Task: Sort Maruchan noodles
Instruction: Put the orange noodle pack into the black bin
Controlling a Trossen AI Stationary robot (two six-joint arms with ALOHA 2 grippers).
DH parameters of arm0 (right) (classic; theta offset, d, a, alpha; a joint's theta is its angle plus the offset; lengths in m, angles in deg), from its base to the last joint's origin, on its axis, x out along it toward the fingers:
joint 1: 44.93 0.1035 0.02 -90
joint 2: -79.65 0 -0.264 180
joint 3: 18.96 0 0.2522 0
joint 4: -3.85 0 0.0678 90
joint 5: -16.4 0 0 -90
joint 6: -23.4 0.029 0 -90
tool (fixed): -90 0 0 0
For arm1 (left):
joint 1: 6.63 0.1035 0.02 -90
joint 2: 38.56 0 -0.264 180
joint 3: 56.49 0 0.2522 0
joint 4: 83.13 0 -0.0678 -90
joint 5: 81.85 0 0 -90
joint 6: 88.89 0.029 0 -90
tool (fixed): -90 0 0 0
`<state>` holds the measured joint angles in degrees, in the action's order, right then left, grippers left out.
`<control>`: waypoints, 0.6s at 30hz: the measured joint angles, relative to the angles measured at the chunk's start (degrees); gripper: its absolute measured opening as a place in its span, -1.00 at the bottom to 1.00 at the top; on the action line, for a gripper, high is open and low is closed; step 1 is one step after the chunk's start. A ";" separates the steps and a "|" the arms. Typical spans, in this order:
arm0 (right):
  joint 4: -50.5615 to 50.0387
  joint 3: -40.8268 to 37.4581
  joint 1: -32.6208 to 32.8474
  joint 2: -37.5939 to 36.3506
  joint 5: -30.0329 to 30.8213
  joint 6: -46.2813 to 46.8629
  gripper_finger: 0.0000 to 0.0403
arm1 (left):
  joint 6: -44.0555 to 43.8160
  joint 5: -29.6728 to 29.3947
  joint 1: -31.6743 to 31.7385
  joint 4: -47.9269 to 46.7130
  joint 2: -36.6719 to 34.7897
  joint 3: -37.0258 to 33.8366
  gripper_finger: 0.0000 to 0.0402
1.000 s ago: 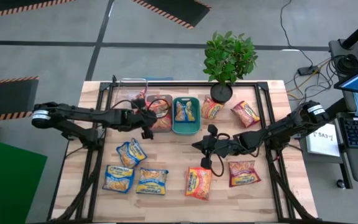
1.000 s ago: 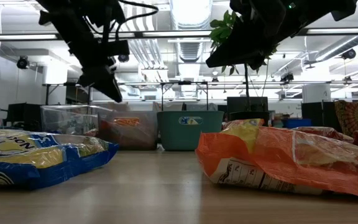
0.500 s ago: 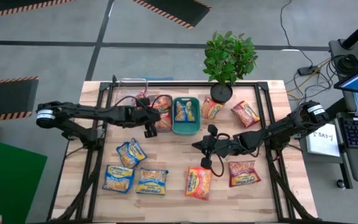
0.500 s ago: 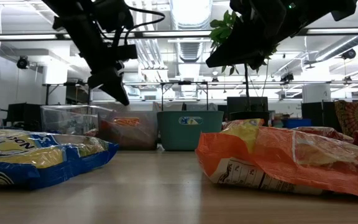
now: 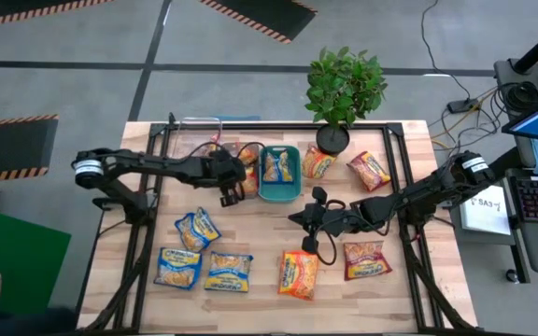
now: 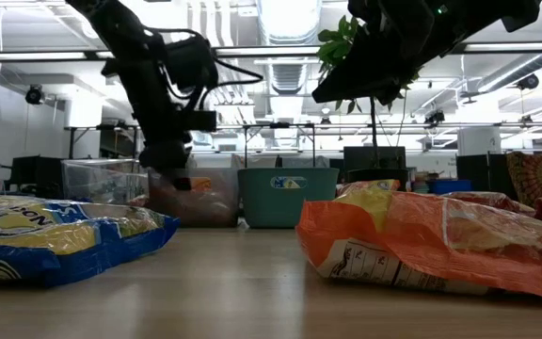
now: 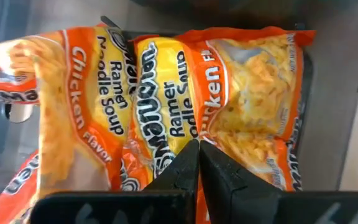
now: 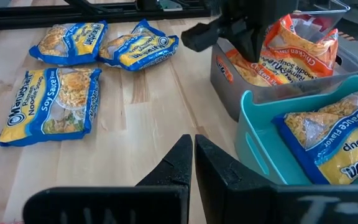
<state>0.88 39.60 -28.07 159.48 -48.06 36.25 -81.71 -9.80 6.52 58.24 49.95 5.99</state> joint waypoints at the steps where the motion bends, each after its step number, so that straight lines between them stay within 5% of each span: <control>1: 0.00 0.00 0.00 0.00 0.00 -0.03 -0.96 | 0.00 -0.04 0.00 0.31 0.41 0.06 -1.00; 9: -1.74 0.03 -0.02 -1.11 -5.34 1.85 -0.96 | 1.11 -0.69 -0.10 1.40 0.11 0.09 -1.00; 18: -25.61 8.27 -0.02 -8.43 -16.53 24.23 -0.96 | -5.57 -0.93 -4.33 7.89 -16.21 -0.33 -1.00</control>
<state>-24.74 47.87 -28.09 151.05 -64.59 60.47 -87.28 -10.73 2.19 66.13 33.74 5.66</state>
